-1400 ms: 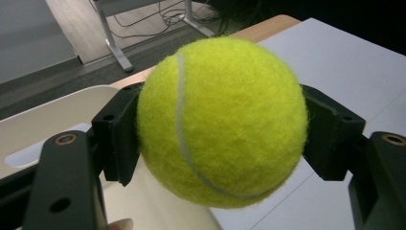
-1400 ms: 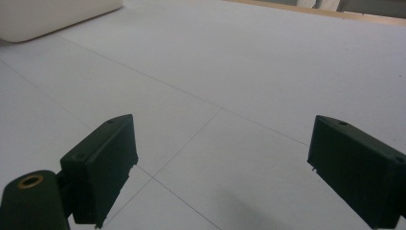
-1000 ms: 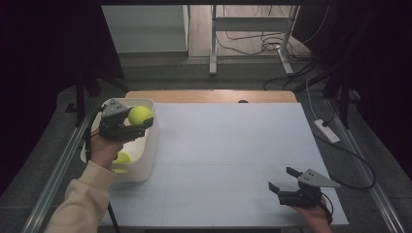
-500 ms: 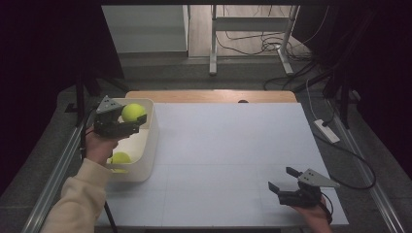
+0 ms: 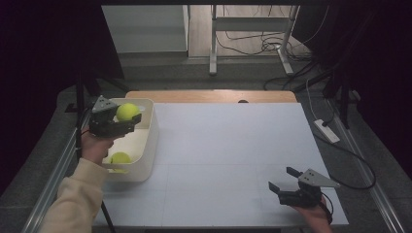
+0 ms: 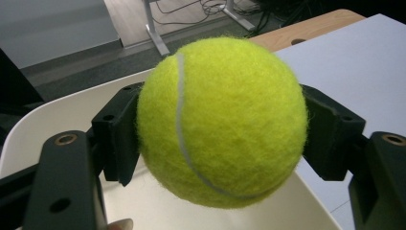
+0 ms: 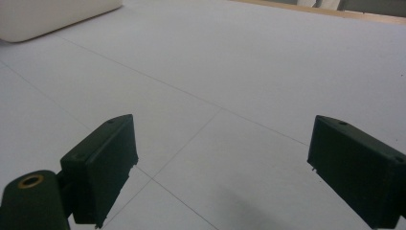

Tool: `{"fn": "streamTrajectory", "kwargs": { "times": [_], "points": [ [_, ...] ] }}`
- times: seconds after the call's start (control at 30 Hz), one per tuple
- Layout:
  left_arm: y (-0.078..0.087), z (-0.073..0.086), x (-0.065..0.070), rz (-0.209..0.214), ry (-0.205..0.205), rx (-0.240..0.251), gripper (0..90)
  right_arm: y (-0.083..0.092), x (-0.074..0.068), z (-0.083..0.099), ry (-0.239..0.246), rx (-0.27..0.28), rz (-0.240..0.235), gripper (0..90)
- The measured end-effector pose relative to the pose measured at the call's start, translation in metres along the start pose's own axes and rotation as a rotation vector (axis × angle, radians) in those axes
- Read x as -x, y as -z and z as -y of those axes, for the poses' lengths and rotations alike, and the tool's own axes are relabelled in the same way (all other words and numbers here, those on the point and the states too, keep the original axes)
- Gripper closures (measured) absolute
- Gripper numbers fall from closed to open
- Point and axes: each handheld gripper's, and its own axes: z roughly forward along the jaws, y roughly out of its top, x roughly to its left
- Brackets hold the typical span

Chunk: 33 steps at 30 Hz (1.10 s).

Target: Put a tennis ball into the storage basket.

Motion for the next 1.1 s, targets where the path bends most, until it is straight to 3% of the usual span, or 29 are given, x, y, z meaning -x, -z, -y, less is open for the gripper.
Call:
{"fn": "streamTrajectory", "kwargs": {
  "times": [0.7,1.1],
  "points": [
    [-0.001,0.006,-0.015,-0.035,0.025,-0.033,26.4,0.001,0.000,0.000,0.000,0.000,-0.001,9.4],
    [-0.010,0.008,-0.022,-0.051,0.045,-0.095,26.3,0.000,-0.001,0.000,0.003,-0.001,0.001,9.5]
  ]
}}
